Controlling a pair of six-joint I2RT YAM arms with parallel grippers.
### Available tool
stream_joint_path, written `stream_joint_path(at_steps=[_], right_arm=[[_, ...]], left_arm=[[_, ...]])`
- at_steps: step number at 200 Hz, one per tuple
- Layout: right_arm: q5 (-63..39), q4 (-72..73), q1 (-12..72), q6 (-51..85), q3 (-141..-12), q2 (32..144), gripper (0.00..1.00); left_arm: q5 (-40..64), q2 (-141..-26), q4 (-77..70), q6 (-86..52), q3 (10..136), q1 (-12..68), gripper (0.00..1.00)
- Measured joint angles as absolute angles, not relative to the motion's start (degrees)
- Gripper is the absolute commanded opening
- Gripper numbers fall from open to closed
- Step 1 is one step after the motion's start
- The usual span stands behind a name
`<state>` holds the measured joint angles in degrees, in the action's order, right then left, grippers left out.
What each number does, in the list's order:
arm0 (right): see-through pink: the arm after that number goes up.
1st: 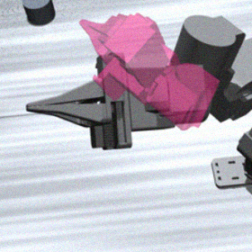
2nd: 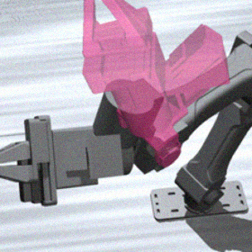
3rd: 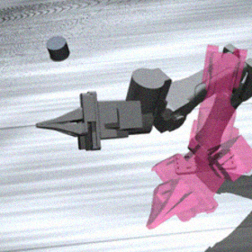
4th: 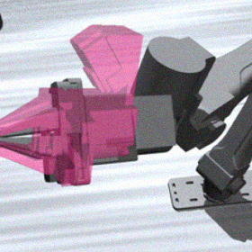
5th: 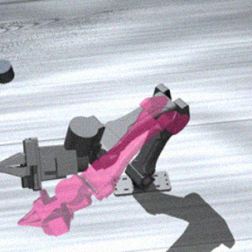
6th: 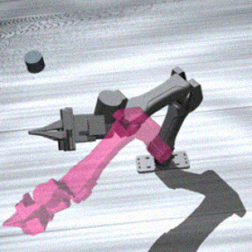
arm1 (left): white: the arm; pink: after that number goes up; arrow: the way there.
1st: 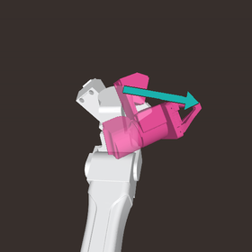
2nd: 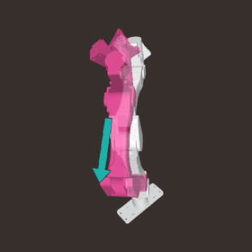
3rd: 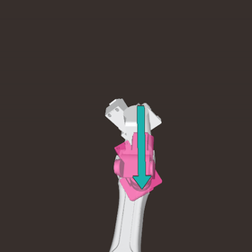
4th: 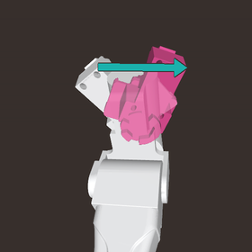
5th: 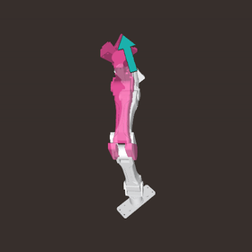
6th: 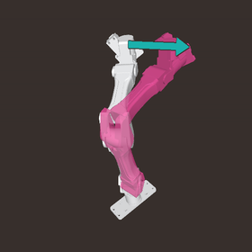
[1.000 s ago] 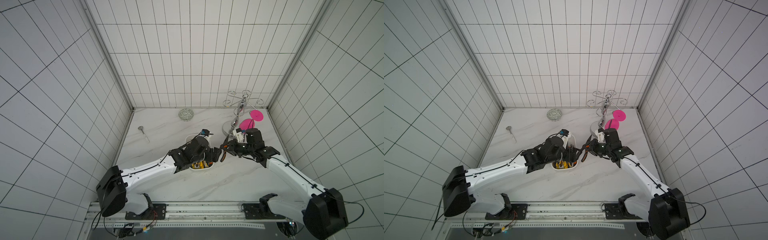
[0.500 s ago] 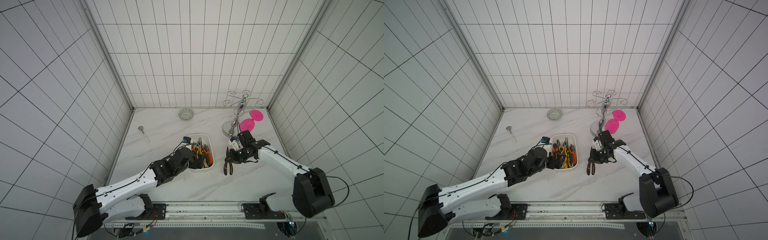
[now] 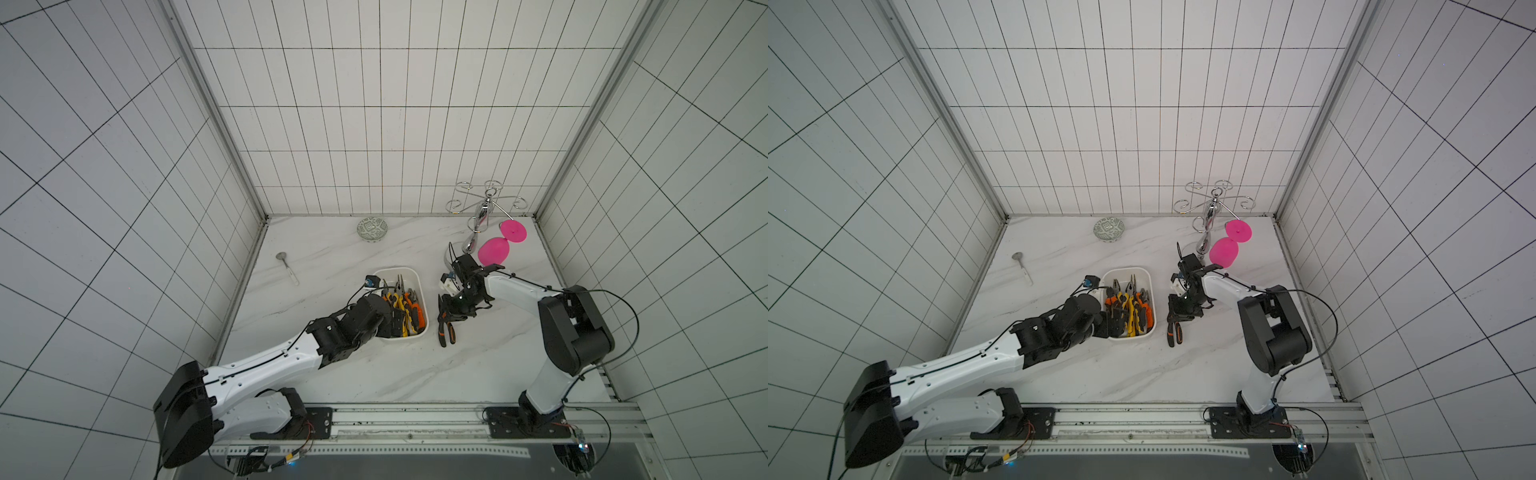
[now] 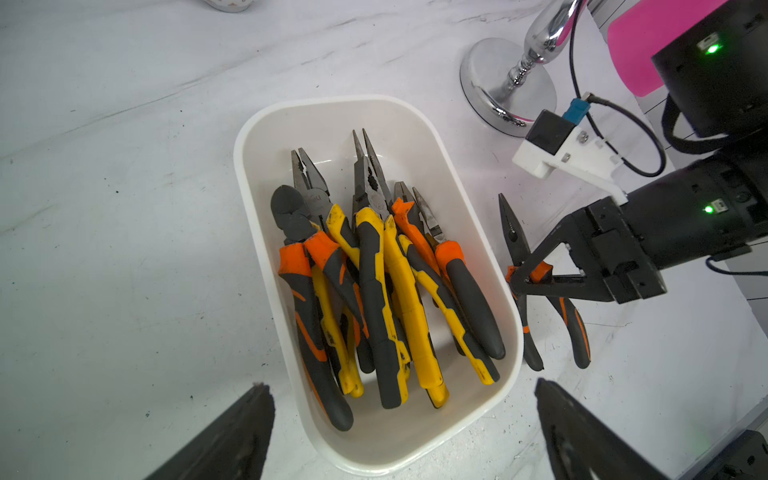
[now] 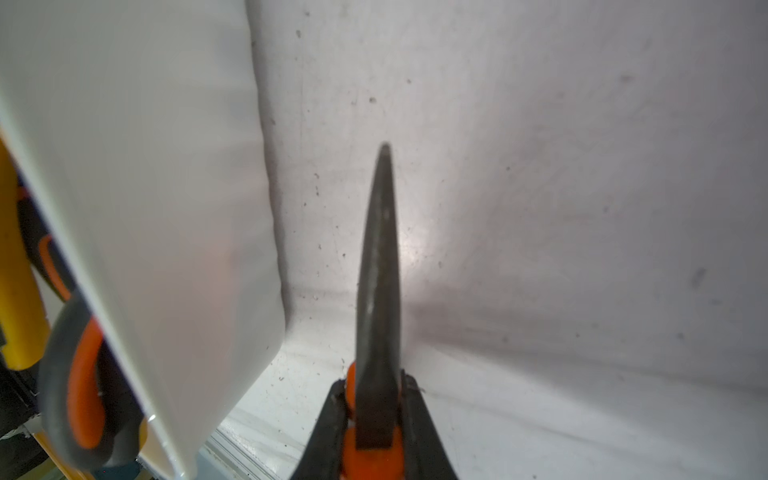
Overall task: Take the pliers out of the storage box
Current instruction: Place the pliers at the center of the board.
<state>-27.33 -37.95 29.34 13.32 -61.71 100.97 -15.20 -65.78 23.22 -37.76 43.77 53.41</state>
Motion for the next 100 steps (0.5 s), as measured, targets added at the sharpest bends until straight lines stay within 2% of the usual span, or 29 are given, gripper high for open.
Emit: stream_joint_path(at_steps=[14,47,100], right_arm=[[-27.2,-38.2,29.3,13.6,-62.7,102.0,0.0],[-26.0,-38.0,29.3,14.9,-63.9,102.7,0.23],[-21.1,-37.5,29.3,17.6,-63.6,102.0,0.41]], left_arm=[[-15.2,-66.1,23.4,-38.0,43.9,53.4,0.99],[-15.2,-67.4,23.9,-38.8,44.5,53.0,0.99],[-15.0,-69.2,24.7,-40.8,45.9,50.7,0.99]])
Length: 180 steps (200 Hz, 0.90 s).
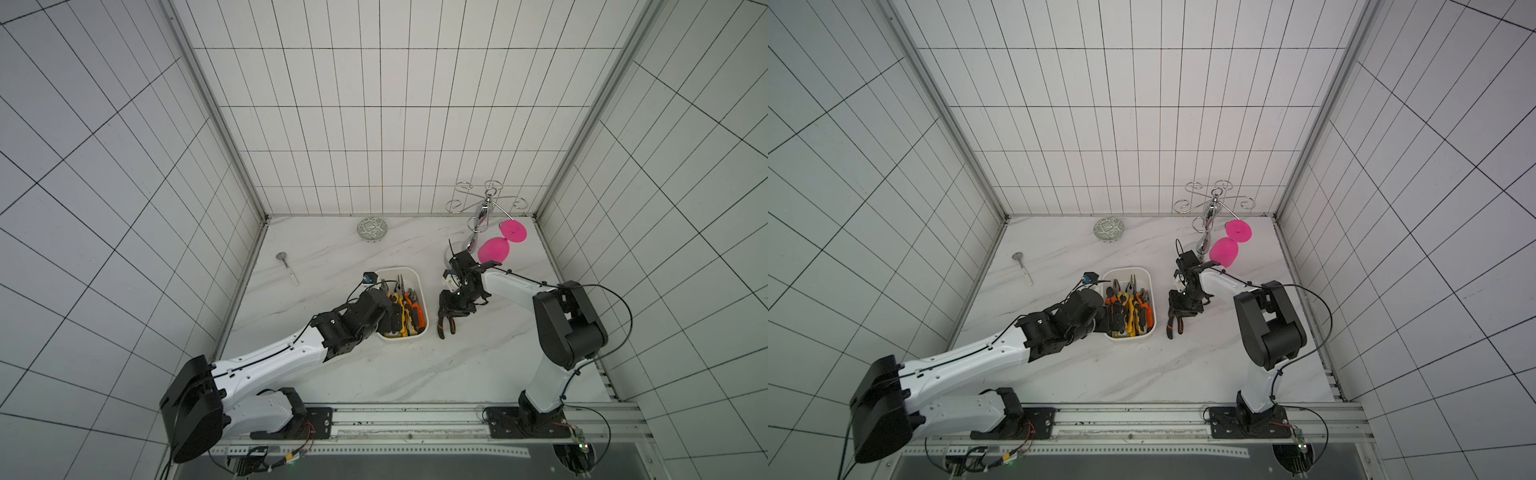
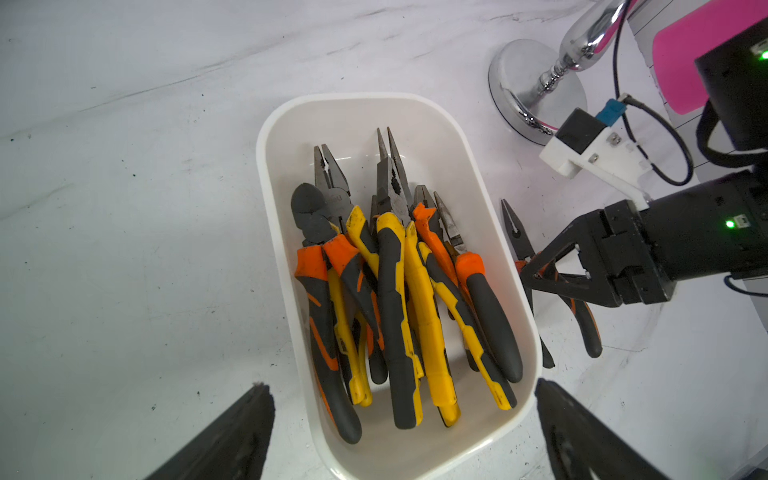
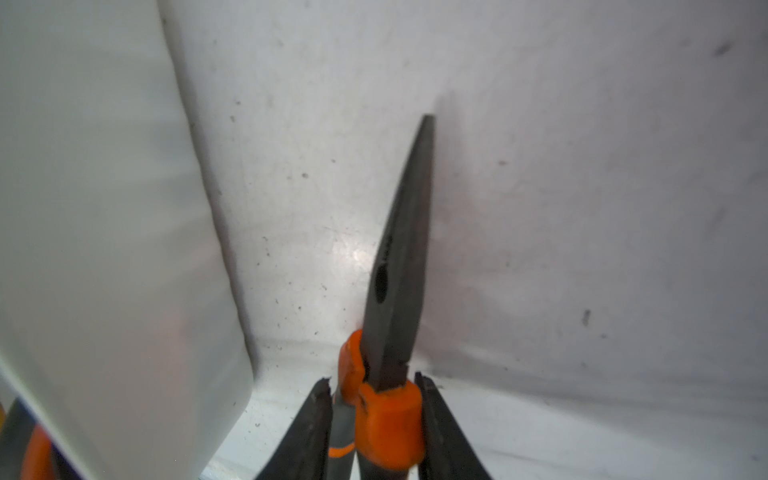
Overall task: Take the pliers out of the storage box
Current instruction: Place the pliers at the center of the board, then pick up the pliers from the storage box.
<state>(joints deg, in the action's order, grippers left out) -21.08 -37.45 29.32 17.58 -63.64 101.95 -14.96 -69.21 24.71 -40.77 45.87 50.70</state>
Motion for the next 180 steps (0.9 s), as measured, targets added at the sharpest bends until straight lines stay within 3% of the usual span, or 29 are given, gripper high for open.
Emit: stream_joint_path(at_steps=[68,135,180], right_arm=[[-16.0,-37.1,29.3,19.8,-58.3,91.4,0.55],[-12.8,-37.1,29.3,21.8,-49.8,73.8,0.7],[-12.5,-36.8,29.3,23.2,-46.3,65.5,0.71]], left_arm=[[-14.5,-78.0,32.9,-41.6,54.8,50.0,0.98],[-18.3,-89.8,46.5,-42.2,66.8,54.0,0.81],[-20.1,-97.1,53.4,-42.4,71.7,55.1,0.66]])
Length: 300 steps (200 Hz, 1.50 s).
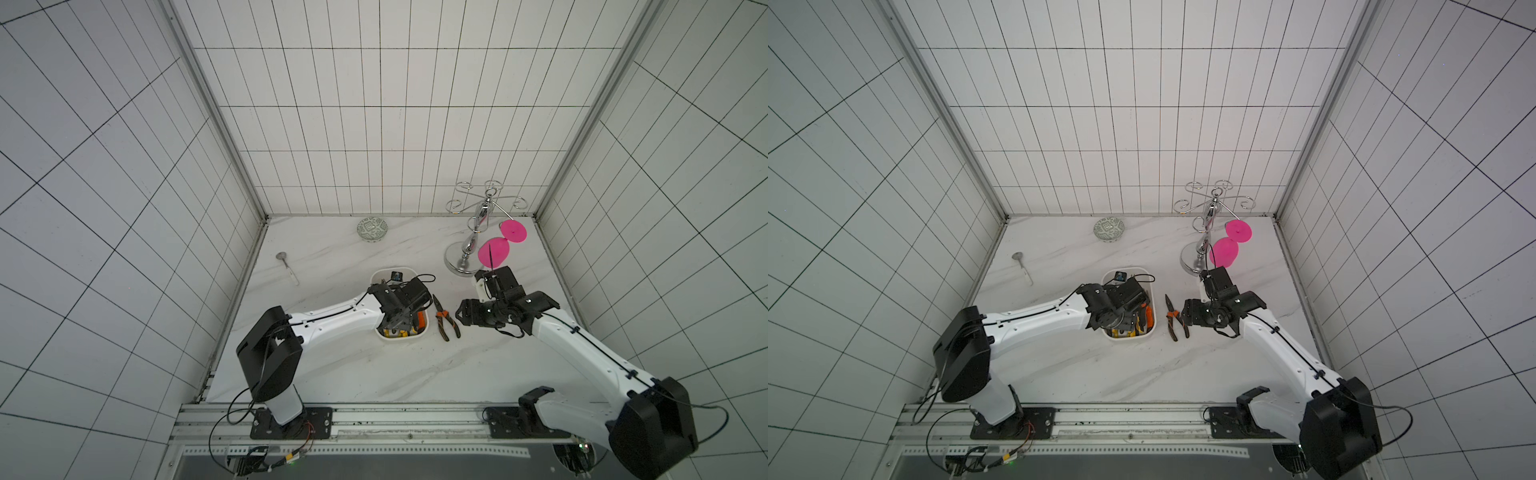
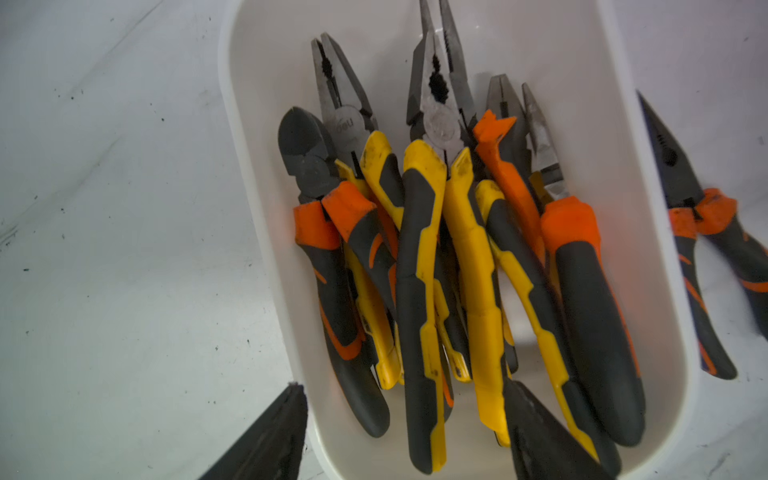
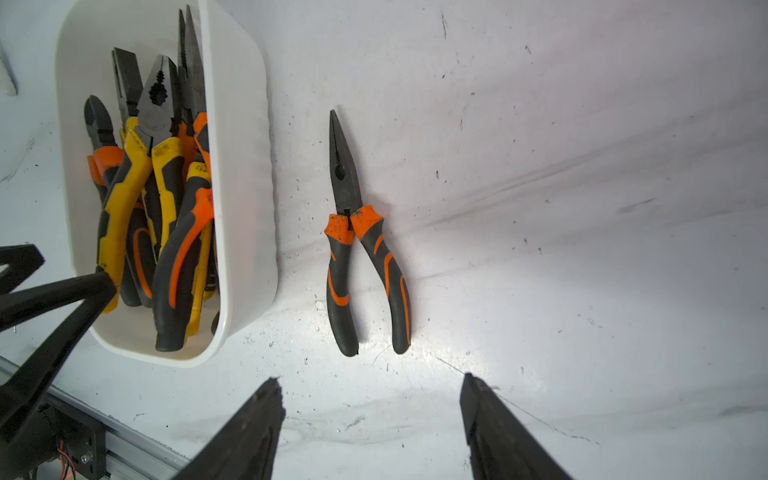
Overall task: Take the pliers out of the storage box
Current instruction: Pick up the pliers from the storage box.
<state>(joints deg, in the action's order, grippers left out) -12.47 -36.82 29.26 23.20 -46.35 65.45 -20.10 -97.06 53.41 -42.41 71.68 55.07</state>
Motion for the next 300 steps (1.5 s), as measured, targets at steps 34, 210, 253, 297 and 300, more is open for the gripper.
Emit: stream_joint_path(at_steps=[34,210,253,297,300], right_arm=[[-12.3,-36.2,29.3,23.7,-46.2,64.6,0.71],[-13.9,-34.9,28.4,25.6,-46.1,63.7,0.7],[-20.4,-31.9,27.8,27.7,-46.1,62.2,0.7],[-28.9,-25.5,27.7,33.4,-46.1,62.0,0.69],[-29.5,-25.0,27.7,34.0,-46.1,62.0,0.68]], left_arm=[[-21.2,-100.4,56.0,-41.8,74.1,55.2,0.57],[-21.3,-104.3,54.9,-41.3,76.1,54.1,0.0],[-17.9,-92.4,49.9,-41.3,67.9,52.8,0.0],[-10.0,-81.9,33.9,-40.9,59.3,53.0,0.0],[-9.5,-81.7,32.8,-40.9,58.8,53.1,0.0]])
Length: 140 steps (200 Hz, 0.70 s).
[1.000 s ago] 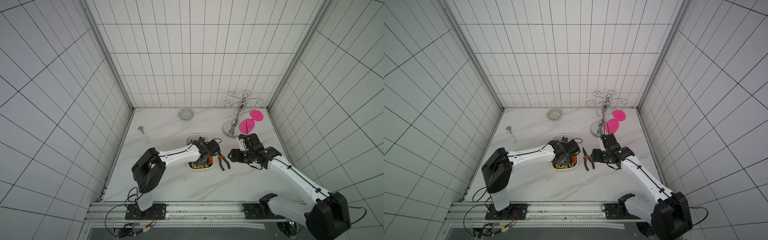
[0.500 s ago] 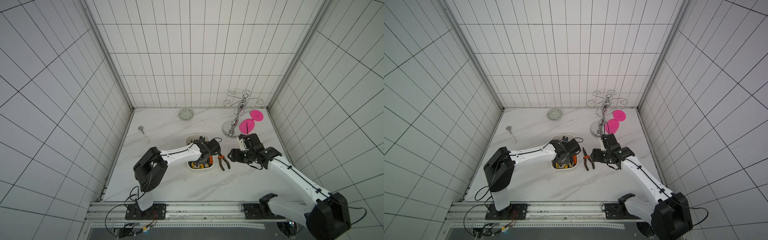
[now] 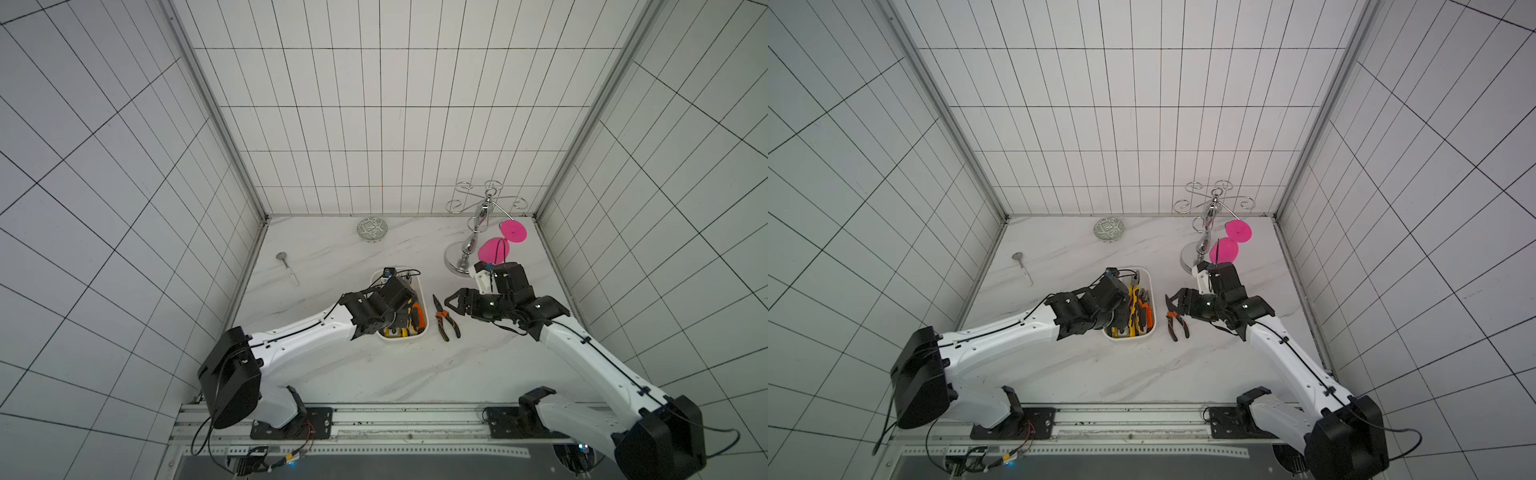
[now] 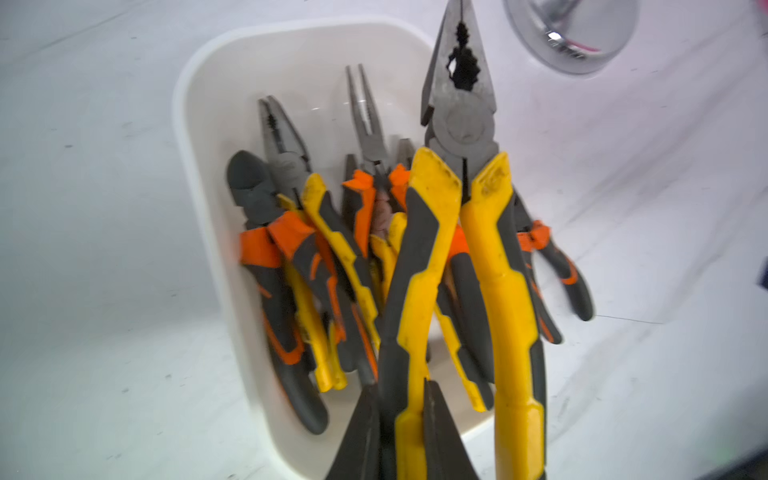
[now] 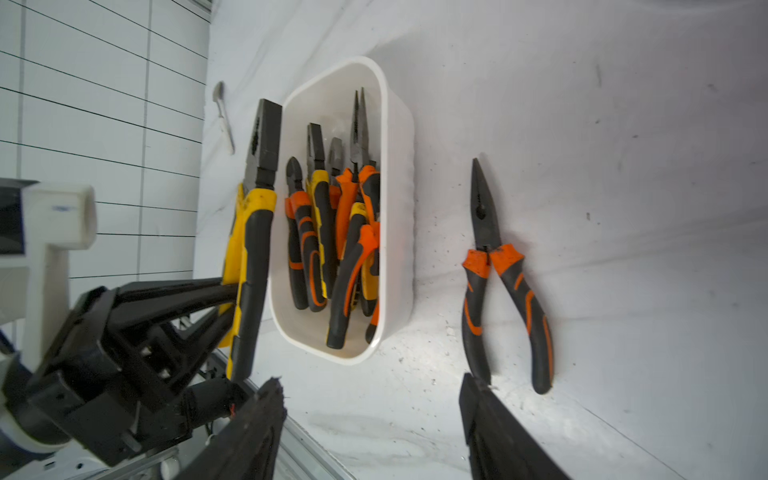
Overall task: Take the pliers out of the storage box
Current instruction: Pick up the pliers from the storage box, then place the pliers at the center of the board.
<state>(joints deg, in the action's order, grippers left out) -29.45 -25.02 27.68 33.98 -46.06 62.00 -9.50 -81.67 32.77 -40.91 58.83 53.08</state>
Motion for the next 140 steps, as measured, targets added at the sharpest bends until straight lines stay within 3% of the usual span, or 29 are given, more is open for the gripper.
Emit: stream_joint_path(at_steps=[23,40,59,140], right_arm=[[-32.5,-20.8,27.6,38.2,-46.1,62.1,0.65],[-33.9,-18.3,27.4,40.8,-46.1,62.4,0.53],[-34.9,-16.3,27.3,42.9,-46.1,63.3,0.47],[-36.6,-12.9,27.3,46.8,-46.1,65.2,0.46]], left_arm=[[-5.7,-81.4,25.5,-40.9,56.5,54.1,0.0],[-3.7,-81.6,22.2,-40.8,56.4,55.0,0.0],[-2.6,-81.7,18.7,-40.5,56.4,55.8,0.0],[1.5,-85.4,13.8,-40.1,58.7,56.8,0.0]])
